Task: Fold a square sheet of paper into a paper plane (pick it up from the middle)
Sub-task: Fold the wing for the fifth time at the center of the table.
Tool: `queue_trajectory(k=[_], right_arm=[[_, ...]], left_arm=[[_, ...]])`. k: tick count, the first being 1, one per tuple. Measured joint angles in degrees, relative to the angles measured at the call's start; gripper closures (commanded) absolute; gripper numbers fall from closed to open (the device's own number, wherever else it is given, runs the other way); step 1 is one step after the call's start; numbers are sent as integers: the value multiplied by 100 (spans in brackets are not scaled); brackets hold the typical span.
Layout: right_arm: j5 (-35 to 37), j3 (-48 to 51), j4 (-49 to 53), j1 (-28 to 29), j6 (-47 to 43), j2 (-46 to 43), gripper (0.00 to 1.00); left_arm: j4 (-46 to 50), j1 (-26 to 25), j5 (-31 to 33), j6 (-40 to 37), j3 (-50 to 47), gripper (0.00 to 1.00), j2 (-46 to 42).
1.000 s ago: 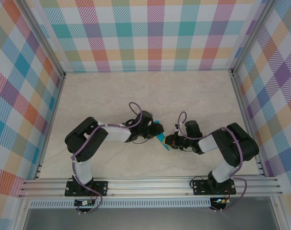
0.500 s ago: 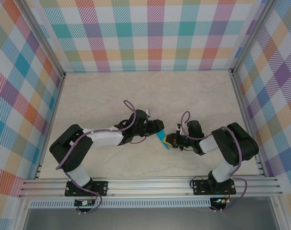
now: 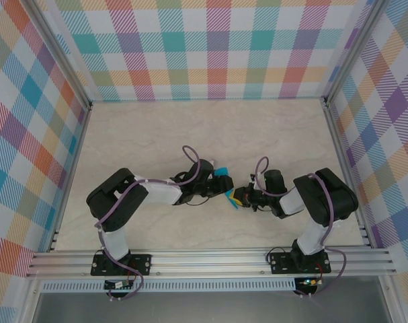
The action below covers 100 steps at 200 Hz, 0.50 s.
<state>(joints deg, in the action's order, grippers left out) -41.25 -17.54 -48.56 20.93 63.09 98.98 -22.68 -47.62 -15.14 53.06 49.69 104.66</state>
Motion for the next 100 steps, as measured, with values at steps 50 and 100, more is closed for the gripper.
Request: queue_trajectory(k=[50,100], right_arm=[[-20,28,-181,-28,59,63,100],[-17,17,-118,-31,22,52,96]], left_arm=[[-20,0,-28,-2,304,52,278],[-22,0,-57,4,385,55,553]])
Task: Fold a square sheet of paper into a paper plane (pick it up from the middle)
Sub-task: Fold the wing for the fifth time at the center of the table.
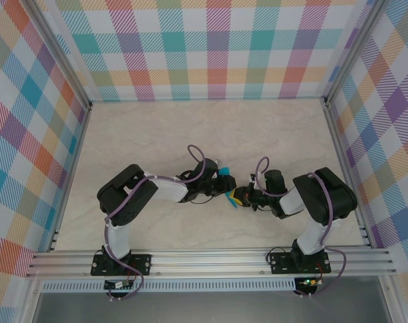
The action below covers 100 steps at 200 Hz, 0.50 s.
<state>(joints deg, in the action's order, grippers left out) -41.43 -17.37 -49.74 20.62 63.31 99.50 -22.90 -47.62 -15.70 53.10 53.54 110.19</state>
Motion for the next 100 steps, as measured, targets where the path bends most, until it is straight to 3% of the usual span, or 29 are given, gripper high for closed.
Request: queue_trajectory(k=[100], right_arm=[[199,-417,2129,0,-852,-686,86]], left_arm=[[72,0,-125,-7,109,56,70]])
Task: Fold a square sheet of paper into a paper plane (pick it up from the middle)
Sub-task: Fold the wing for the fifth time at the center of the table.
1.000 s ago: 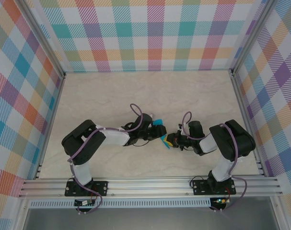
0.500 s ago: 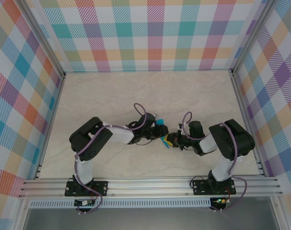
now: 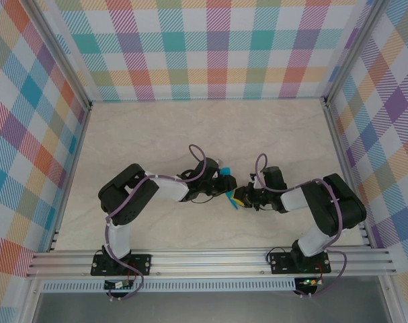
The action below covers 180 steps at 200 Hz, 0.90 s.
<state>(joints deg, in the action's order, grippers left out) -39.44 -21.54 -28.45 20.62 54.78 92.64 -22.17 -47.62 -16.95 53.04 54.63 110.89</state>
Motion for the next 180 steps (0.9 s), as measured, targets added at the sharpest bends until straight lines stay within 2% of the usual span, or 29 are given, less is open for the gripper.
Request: queue_trajectory(k=[56,81,106,180], right_arm=[[129,-190,1167,0,-520,-337,88],[127,-374,1707,0,-800,-350,94],[151,-529,2181,0,-1051,-343,94],[302,-876,3077,26,-1521,-348,87]], left_arm=[[59,0,-39,-2,46,57,17],[94,0,-85,0,70,57,28],[101,0,-151,0,72,57,37],[103,-26,-212,2,72,57,39]])
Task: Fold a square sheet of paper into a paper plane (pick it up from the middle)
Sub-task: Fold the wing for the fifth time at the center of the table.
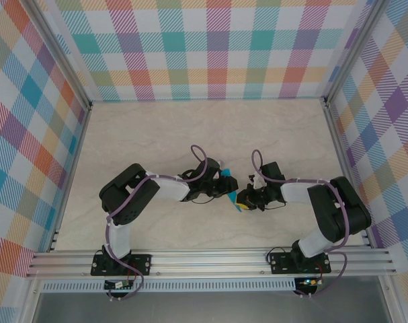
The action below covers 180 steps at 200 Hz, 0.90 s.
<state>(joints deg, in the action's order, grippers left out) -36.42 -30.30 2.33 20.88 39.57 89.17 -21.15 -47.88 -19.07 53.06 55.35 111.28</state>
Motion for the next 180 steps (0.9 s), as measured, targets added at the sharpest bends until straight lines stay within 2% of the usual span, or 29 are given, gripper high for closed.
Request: queue_trajectory(k=[42,127,180], right_arm=[[48,-4,326,0,-2,-127,85],[358,-79,603,22,-109,-190,98],[568,-79,916,22,-138,-570,80]], left_arm=[[4,0,0,-2,2,58,2],[4,0,-24,-2,11,59,20],[7,0,-39,-2,22,59,28]])
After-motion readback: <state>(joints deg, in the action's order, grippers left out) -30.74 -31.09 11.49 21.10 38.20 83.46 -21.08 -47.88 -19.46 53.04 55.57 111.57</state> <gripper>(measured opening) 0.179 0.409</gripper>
